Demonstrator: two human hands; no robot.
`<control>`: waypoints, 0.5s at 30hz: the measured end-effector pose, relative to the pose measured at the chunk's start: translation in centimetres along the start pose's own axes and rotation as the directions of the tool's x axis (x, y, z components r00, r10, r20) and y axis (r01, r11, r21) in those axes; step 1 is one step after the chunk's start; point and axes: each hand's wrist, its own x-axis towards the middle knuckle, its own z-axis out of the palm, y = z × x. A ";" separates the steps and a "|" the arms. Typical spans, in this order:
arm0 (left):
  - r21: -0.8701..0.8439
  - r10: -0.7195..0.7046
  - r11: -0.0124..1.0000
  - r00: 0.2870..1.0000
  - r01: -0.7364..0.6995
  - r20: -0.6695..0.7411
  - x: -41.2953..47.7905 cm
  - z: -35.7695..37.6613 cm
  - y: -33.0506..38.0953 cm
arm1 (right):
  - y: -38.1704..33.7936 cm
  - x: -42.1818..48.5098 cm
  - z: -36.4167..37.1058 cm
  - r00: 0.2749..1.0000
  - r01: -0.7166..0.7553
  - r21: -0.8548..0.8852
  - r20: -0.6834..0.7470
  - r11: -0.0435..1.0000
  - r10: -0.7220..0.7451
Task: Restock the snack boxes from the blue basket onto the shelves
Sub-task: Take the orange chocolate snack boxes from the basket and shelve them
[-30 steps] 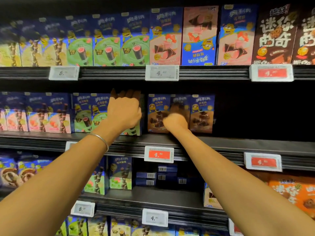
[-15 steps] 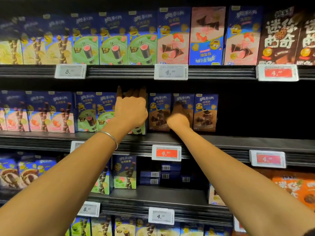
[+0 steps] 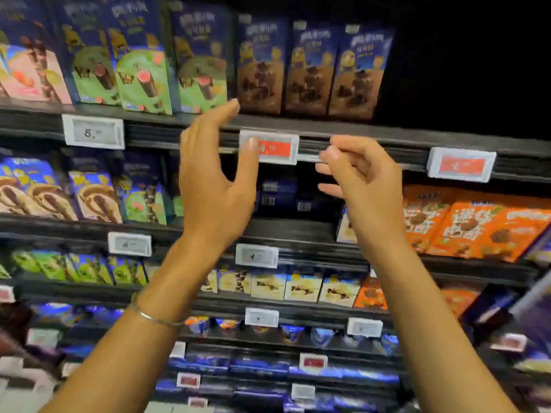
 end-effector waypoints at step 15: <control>-0.028 -0.985 -0.129 -0.125 0.991 0.119 -45.7 3.1 -1.9 | 29.7 -31.6 -12.7 0.175 -0.909 -0.362 0.122 0.208 0.977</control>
